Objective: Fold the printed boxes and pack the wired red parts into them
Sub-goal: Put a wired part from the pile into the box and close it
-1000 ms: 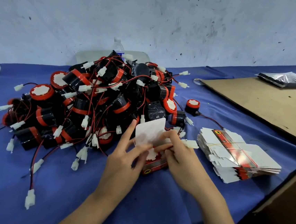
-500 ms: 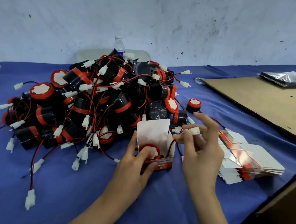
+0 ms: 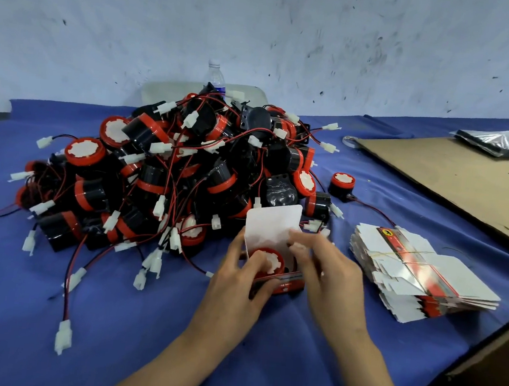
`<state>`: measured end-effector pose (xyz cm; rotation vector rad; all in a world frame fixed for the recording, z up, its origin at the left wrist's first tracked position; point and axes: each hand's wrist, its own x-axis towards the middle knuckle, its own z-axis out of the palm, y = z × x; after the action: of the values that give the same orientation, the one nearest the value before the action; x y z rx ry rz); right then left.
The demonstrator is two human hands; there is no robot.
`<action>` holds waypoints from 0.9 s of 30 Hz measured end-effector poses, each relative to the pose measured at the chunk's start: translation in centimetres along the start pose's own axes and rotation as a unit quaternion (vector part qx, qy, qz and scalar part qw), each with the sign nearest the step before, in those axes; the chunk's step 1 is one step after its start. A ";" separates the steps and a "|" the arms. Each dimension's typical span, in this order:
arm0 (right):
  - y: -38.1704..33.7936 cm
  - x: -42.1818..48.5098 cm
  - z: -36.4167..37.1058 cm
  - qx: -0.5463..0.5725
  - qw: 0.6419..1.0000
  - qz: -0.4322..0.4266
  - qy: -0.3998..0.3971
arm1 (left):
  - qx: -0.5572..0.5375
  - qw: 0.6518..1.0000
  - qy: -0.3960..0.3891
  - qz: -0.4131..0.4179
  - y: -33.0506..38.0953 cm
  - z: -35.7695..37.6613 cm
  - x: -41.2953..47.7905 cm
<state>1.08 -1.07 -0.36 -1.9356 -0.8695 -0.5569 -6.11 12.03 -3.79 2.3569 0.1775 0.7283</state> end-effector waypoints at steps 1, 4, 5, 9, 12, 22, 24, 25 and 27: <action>-0.1 -0.1 0.2 -0.019 1.000 -0.011 -0.008 | -0.002 1.000 -0.001 0.000 0.0 0.0 0.0; -0.5 -0.2 0.8 -0.103 0.994 -0.043 0.000 | -0.008 1.000 -0.001 0.006 0.1 -0.1 0.0; -0.6 -0.3 0.9 -0.132 0.990 -0.044 0.010 | -0.008 1.000 -0.001 0.008 0.1 -0.2 0.0; -0.5 -0.4 1.0 -0.174 0.984 -0.007 0.041 | 0.005 1.000 0.008 0.019 0.3 -0.1 0.0; -0.3 -0.4 1.4 -0.190 0.981 0.044 0.014 | 0.006 1.000 0.008 0.022 0.4 -0.1 0.0; 0.0 -0.2 1.7 -0.225 0.973 0.016 0.043 | 0.032 0.999 0.002 0.032 0.6 0.1 -0.3; 0.1 -0.2 1.6 -0.225 0.974 0.006 0.039 | 0.032 0.999 -0.004 0.029 0.8 0.0 -0.4; 0.1 -0.2 1.6 -0.218 0.975 0.008 0.035 | 0.031 0.999 -0.006 0.028 0.8 0.0 -0.5; 0.1 -0.2 1.6 -0.208 0.977 0.034 0.021 | 0.026 0.999 -0.007 0.033 0.8 0.0 -0.5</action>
<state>1.13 0.21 -1.32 -2.3102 -0.6958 -0.7831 -6.59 11.30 -3.49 2.4264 0.1139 0.7481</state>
